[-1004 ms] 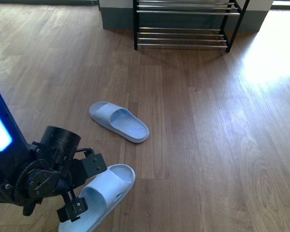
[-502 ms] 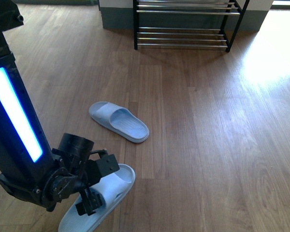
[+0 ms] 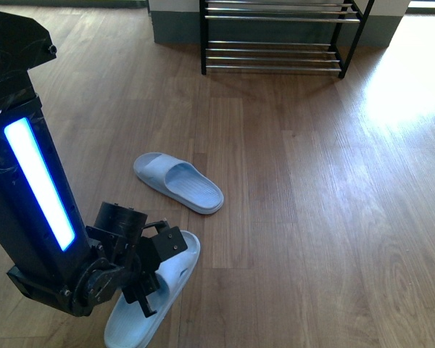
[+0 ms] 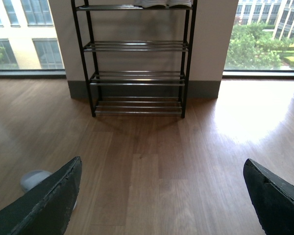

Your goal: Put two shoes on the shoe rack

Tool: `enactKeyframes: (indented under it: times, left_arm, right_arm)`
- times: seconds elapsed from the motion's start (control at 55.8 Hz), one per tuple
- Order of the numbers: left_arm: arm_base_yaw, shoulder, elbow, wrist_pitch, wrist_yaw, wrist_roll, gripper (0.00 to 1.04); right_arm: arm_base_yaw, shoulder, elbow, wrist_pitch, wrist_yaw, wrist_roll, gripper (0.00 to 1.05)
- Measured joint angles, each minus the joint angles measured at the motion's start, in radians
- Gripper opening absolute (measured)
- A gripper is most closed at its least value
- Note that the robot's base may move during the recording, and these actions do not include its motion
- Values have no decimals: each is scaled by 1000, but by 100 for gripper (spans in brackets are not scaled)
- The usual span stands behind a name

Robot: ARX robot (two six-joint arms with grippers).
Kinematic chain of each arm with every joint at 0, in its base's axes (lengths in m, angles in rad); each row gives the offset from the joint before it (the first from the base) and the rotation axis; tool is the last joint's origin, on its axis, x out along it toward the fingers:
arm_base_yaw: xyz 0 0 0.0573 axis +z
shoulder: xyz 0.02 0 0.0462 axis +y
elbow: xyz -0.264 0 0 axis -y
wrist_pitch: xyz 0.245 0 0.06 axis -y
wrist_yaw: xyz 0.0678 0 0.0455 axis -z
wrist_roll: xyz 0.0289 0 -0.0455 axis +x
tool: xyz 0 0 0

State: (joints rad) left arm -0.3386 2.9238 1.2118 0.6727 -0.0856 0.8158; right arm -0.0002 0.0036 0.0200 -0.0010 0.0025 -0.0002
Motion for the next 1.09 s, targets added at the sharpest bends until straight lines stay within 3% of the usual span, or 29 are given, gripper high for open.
enactKeyframes:
  times: [0.215,0.43,0.789,1.094]
  left_arm:
    - [16,0,0,-20,-30,-4,2]
    - [32,-190,-111,-90,-41,-99,2]
    - [106,-788,-439,-29,-56,-306,2]
    - [183,-1402,-800,-195,-229,-491,2]
  right_arm:
    - [0,0,0,0,0,0,96]
    - [0,0,0,0,0,0,96]
    - [0,0,0,0,0,0,96]
    - [0,0,0,0,0,0,96]
